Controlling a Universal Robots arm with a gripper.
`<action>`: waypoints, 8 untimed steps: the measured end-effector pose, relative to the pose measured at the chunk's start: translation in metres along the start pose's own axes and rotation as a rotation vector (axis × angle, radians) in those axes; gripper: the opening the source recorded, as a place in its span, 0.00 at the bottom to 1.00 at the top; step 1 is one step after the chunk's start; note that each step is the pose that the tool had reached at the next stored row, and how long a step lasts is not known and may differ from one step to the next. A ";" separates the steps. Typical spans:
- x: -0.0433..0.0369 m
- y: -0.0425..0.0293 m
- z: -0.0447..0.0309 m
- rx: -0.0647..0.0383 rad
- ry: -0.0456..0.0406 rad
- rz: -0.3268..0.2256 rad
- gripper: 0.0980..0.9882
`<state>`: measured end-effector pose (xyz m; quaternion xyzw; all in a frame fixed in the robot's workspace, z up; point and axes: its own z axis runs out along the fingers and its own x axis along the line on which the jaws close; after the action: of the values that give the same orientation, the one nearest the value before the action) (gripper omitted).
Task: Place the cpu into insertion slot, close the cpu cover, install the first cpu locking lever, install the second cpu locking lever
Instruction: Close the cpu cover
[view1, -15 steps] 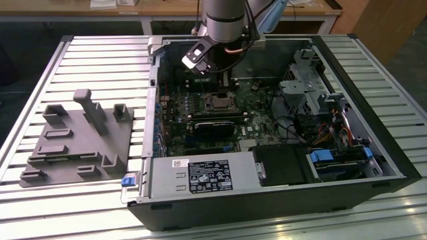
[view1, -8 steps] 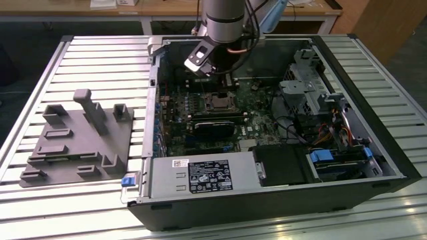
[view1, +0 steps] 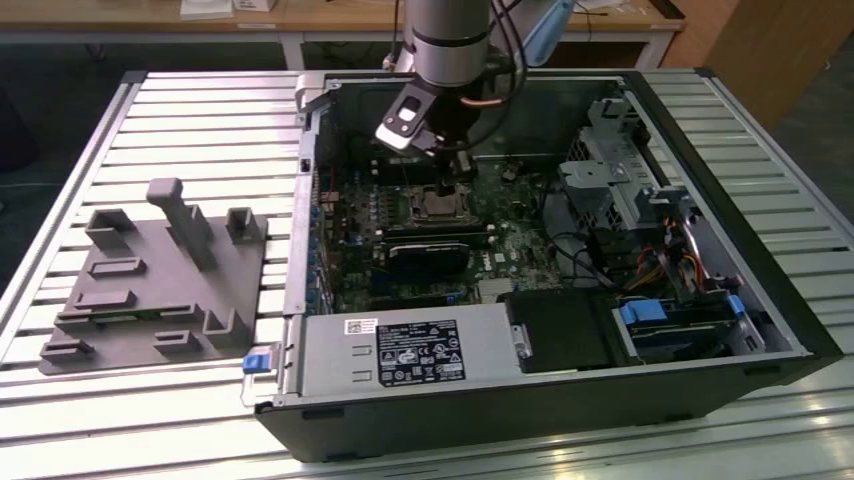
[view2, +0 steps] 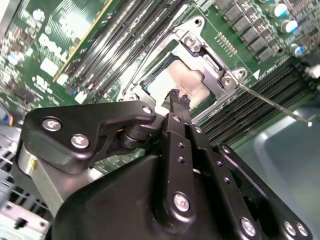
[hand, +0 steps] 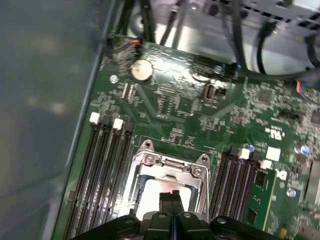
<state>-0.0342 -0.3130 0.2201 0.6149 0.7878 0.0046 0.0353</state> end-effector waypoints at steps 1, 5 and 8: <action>0.0000 0.0000 0.0000 -0.001 0.0006 -0.018 0.01; 0.0000 0.0000 0.0001 -0.004 0.0036 -0.090 0.01; 0.0000 -0.0001 0.0002 -0.007 0.0064 -0.145 0.01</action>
<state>-0.0342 -0.3130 0.2199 0.5561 0.8303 0.0067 0.0352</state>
